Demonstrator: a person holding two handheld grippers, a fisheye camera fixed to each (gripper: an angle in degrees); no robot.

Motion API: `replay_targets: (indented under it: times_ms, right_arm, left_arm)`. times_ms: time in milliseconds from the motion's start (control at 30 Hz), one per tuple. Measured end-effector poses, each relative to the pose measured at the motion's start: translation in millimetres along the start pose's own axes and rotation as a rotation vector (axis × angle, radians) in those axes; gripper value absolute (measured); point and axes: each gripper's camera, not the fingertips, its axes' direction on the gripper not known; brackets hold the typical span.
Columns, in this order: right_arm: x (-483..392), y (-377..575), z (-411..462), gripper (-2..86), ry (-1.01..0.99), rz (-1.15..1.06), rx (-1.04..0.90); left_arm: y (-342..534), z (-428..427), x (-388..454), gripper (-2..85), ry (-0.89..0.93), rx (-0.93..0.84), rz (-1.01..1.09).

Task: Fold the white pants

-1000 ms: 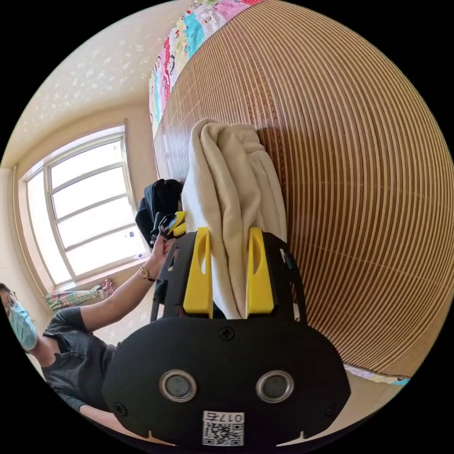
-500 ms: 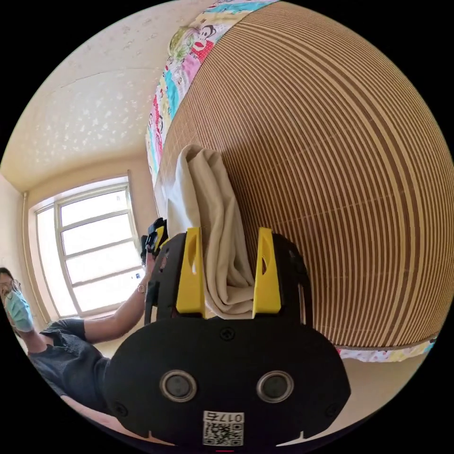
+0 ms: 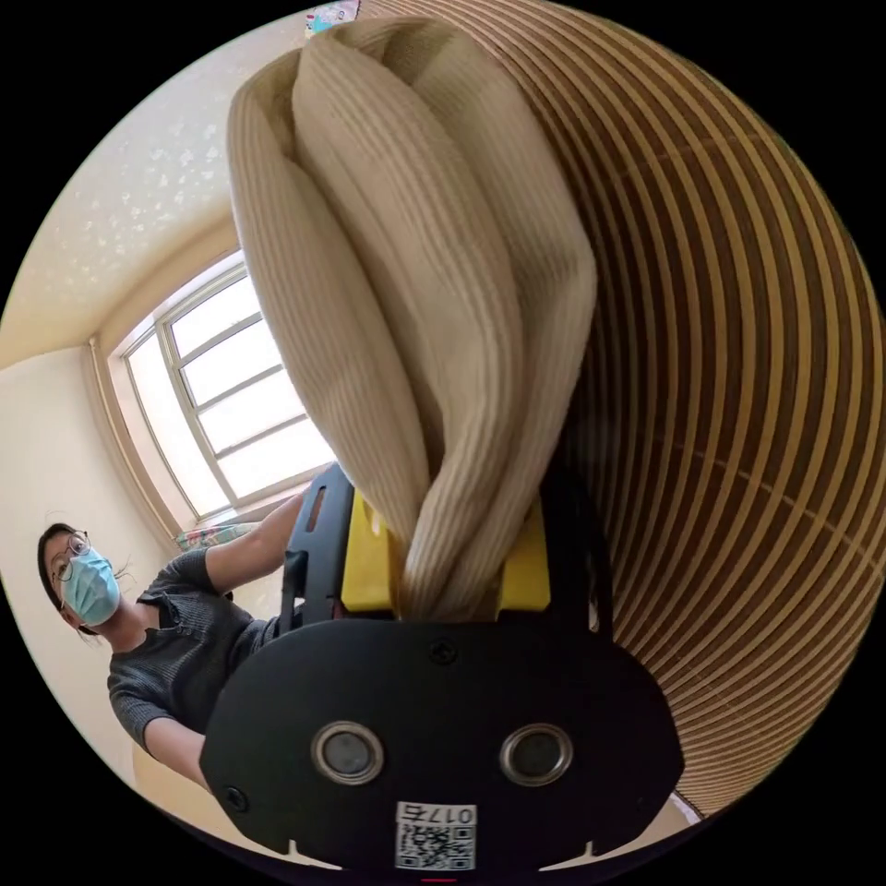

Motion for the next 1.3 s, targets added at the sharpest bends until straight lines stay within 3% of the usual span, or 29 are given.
replay_targets:
  times_ms: [400, 700, 800, 867, 967, 1133, 1300]
  right_arm:
    - [-101.9, 62.2, 82.1, 10.6, -0.174, -0.127, -0.030]
    - [-269.0, -21.2, 231.9, 11.7, -0.123, -0.374, -0.051]
    - [-255.1, -70.7, 290.9, 15.1, 0.012, -0.179, -0.084]
    - [-233.1, -87.1, 317.0, 16.1, 0.096, -0.079, -0.149]
    - [-213.0, -78.6, 328.3, 14.0, 0.134, -0.017, -0.174]
    - [-198.4, -24.4, 306.3, 6.4, 0.151, -0.108, -0.234]
    - [-156.0, 53.4, 230.6, 2.2, 0.258, 0.034, -0.112]
  left_arm:
    - [143.9, -53.5, 14.6, 12.2, 0.034, -0.011, 0.083]
    - [245.0, -246.8, 72.3, 12.8, -0.248, 0.247, 0.226]
    - [249.2, -297.3, 47.2, 14.2, -0.437, 0.335, 0.095]
    - [247.7, -315.8, -14.2, 16.1, -0.473, 0.397, -0.226]
    - [271.2, -300.4, -63.0, 16.7, -0.533, 0.532, -0.435]
    - [322.0, -218.6, -70.2, 12.6, -0.561, 0.825, -0.324]
    - [336.8, -138.3, -103.3, 12.4, -0.384, 0.910, -0.307]
